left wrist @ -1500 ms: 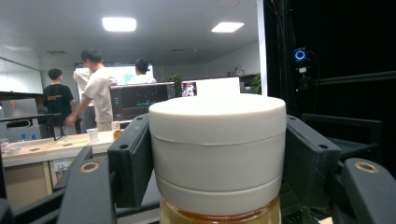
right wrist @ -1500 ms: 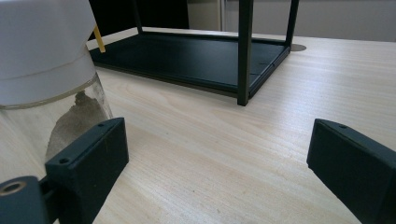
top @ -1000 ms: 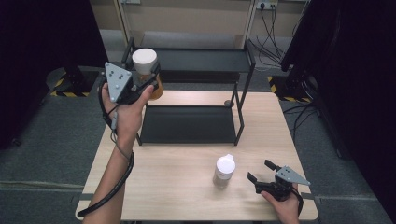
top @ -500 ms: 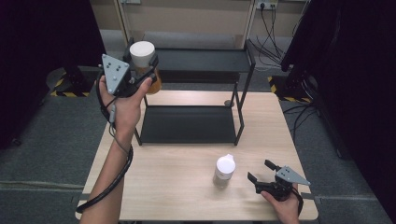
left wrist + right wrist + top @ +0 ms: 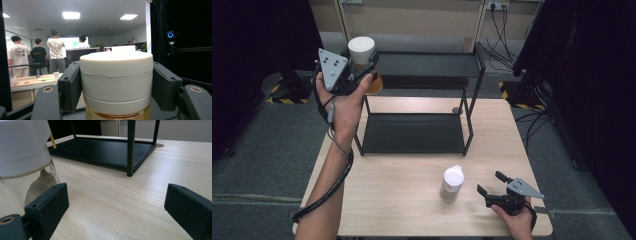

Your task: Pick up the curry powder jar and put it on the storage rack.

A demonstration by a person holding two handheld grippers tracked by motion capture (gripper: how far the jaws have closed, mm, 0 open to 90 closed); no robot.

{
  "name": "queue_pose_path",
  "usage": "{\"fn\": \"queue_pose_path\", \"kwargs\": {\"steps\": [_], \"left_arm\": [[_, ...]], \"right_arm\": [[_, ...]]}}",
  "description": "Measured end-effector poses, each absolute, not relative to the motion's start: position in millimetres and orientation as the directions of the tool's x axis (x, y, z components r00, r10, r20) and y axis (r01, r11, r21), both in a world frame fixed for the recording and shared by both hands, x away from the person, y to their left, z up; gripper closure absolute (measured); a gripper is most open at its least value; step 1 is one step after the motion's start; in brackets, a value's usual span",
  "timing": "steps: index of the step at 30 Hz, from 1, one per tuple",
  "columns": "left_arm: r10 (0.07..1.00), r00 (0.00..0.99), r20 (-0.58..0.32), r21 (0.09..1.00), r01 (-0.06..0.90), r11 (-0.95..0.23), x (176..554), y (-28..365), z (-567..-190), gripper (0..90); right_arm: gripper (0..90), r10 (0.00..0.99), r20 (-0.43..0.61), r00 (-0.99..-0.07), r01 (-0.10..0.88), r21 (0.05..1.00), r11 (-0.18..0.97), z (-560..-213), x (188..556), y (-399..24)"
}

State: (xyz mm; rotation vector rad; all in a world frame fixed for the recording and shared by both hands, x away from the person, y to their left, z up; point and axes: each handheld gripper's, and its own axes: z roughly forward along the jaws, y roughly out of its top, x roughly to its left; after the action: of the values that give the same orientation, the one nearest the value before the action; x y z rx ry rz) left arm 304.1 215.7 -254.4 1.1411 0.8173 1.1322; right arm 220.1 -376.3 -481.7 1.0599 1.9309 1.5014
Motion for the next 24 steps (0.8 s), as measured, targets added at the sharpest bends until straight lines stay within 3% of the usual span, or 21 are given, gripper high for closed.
{"fn": "queue_pose_path", "kwargs": {"steps": [24], "left_arm": [[0.97, 0.232, 0.072, 0.97, -0.242, -0.014, 346, 215, -235, 33.2]], "right_arm": [[6.1, 0.8, 0.091, -0.593, 0.287, 0.952, 0.104, -482, 221, -377]]}}
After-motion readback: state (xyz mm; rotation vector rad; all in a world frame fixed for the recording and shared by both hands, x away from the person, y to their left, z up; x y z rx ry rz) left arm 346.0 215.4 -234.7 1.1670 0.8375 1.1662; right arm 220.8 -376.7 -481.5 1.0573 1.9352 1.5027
